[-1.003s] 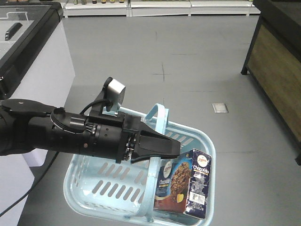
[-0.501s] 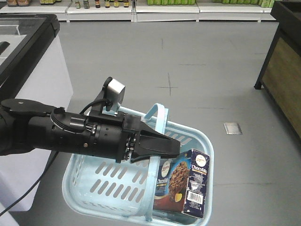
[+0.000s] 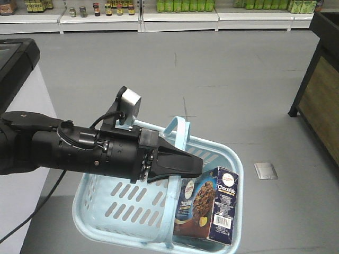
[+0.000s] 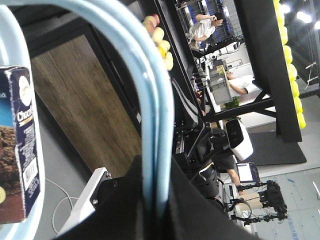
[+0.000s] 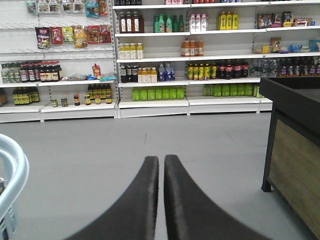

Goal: Left arm holds basket, right arm returns cookies
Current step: 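Drive toward the drink shelves holding the basket in the left gripper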

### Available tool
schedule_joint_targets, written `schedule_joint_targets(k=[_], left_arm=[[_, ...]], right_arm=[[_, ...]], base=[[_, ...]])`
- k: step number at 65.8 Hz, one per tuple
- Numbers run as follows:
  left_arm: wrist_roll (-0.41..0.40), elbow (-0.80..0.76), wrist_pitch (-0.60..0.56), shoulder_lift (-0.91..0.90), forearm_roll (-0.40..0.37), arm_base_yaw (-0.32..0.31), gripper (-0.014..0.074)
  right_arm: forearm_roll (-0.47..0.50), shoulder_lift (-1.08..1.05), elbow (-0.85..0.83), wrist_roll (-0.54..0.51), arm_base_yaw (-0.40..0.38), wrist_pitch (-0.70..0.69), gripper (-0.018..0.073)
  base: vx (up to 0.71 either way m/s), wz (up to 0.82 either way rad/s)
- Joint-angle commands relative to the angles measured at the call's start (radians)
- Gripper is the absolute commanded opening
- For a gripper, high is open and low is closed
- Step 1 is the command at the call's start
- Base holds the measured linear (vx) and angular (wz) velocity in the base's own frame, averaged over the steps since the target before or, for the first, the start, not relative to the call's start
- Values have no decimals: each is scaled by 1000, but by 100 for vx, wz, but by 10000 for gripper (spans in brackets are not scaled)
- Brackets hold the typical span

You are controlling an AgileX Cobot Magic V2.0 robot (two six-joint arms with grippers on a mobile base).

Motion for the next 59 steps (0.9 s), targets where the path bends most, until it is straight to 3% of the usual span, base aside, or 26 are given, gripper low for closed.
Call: schedule_joint_targets(k=[1,59], left_arm=[[17,-32,61,-49,-138,-5,-6],[17,-32,57,-49,-137,-5,-6]], right_arm=[[-6,-13,18,1,-4,-74,-6],[-6,-9,18,1,-4,-74,-6]], base=[[50,-10],[50,4]])
